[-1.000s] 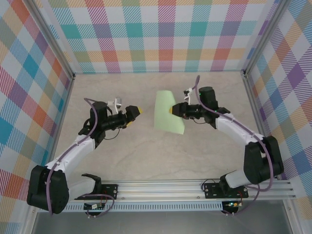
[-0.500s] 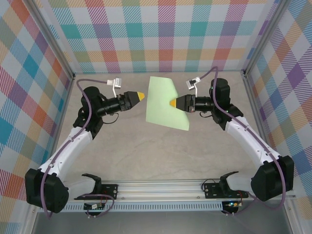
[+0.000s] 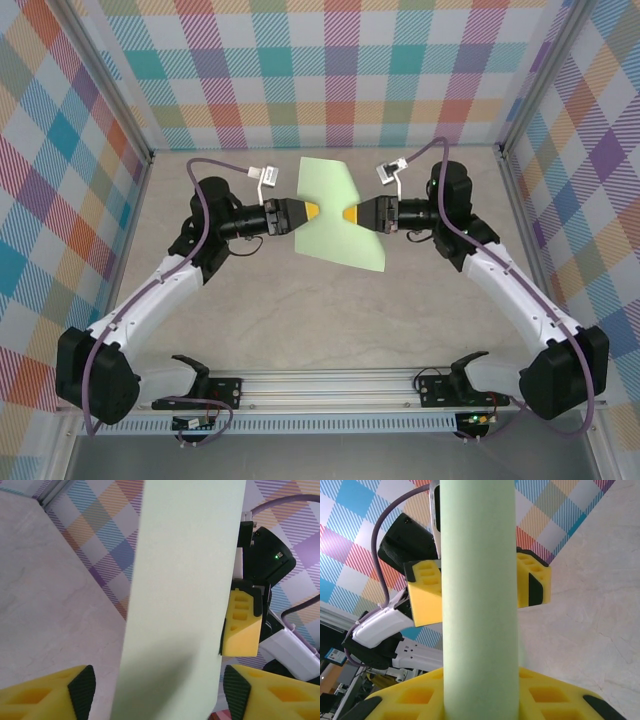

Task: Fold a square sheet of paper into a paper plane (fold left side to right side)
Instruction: Place a square sheet of paper at the center of the table.

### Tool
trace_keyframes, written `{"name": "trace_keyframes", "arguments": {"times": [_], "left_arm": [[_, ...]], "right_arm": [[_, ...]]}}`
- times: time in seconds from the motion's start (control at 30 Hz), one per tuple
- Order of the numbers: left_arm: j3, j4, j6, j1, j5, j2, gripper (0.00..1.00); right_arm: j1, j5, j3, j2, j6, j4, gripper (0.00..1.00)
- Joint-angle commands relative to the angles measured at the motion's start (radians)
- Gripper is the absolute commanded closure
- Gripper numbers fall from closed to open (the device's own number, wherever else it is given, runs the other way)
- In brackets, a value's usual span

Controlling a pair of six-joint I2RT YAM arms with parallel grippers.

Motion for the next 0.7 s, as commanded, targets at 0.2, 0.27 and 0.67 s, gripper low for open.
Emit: {"name": "trace_keyframes", "arguments": {"times": [0.2,0.27,0.67], "left_arm": [[-0.05,-0.001,0.03,-0.009,-0.035,-0.043,0.76],[-0.062,-0.01,0.032,-0.009,-0.043,-0.047,0.87],[-0.196,-0.242,0.125,-0.009,-0.254,0.043,0.99]], "right_arm": [[0.001,0.071,0.033,-0.039,-0.135,-0.153,0.67],[0.001,0.093,0.032,-0.038,-0.153,-0.184,0.64],[-0.001,0.701,0.0,-0.055,-0.398,-0.648,0.1]]}}
